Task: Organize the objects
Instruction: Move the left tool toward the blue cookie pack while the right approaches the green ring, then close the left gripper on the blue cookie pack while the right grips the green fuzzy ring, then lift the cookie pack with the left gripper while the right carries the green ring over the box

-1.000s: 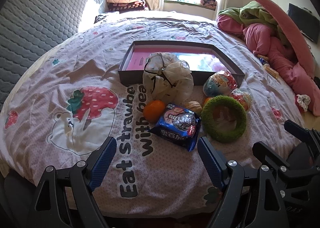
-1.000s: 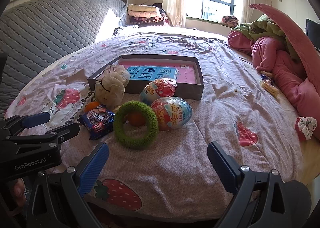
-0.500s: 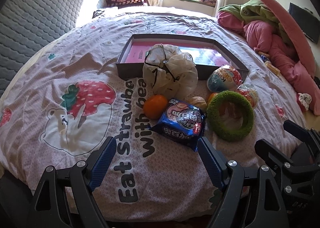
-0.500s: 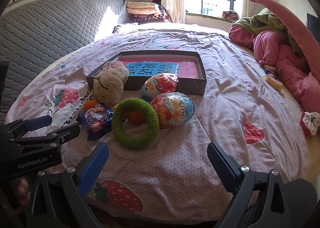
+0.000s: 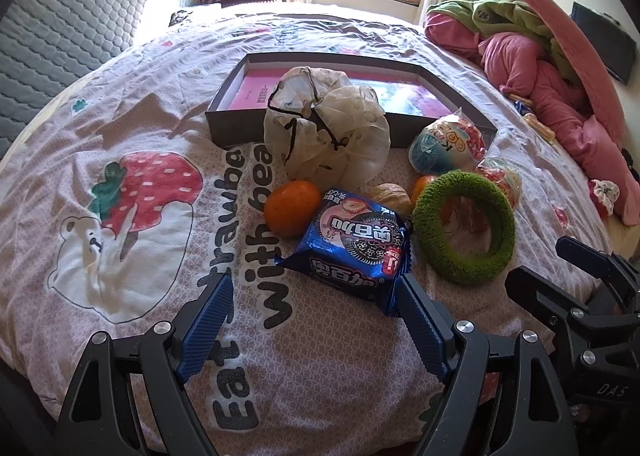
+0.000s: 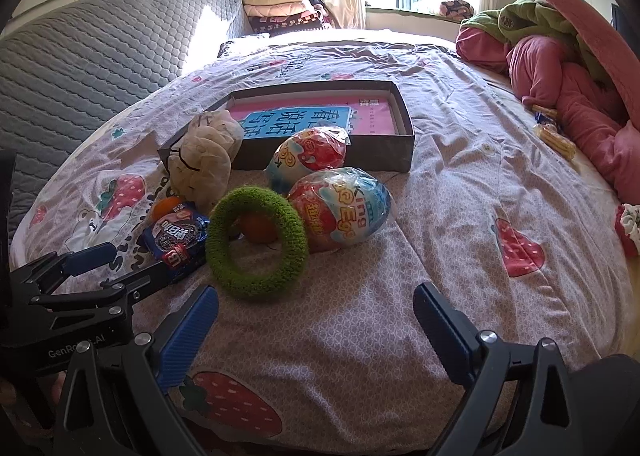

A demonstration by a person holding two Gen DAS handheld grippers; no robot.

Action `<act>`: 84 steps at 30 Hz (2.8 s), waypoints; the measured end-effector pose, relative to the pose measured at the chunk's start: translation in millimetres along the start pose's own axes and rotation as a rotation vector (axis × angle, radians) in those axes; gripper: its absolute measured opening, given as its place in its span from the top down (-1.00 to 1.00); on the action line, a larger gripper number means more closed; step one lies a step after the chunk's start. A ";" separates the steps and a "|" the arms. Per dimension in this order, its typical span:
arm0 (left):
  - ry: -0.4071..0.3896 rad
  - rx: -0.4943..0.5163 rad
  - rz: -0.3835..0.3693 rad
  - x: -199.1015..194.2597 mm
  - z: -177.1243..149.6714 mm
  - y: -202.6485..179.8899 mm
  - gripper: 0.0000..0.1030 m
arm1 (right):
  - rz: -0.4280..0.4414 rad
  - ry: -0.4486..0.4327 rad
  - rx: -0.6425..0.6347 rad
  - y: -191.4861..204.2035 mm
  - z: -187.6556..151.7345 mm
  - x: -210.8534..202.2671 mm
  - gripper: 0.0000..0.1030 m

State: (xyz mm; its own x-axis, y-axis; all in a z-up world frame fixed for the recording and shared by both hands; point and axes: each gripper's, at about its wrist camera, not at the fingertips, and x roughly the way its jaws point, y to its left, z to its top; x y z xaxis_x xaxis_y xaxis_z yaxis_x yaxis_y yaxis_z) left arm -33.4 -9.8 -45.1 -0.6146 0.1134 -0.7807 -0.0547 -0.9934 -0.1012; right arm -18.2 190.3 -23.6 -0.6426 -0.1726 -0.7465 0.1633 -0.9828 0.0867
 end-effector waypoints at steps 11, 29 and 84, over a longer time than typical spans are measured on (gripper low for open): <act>0.025 -0.026 -0.050 16.1 4.8 0.7 -0.63 | 0.031 0.043 0.048 -5.5 10.1 18.8 -0.55; 0.029 -0.017 -0.048 34.8 17.4 -6.9 -0.59 | 0.128 0.083 0.058 -1.4 20.7 44.0 0.09; -0.111 0.005 -0.164 -24.7 17.7 -8.4 0.04 | 0.140 -0.136 -0.043 5.9 25.0 -4.3 0.72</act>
State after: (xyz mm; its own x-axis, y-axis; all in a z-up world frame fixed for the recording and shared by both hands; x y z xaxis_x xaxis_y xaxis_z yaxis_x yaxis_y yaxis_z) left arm -31.7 -4.6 -14.0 -0.6799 0.2713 -0.6813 -0.1650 -0.9618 -0.2185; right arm -33.1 183.6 -3.5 -0.7063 -0.3173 -0.6328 0.2877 -0.9454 0.1530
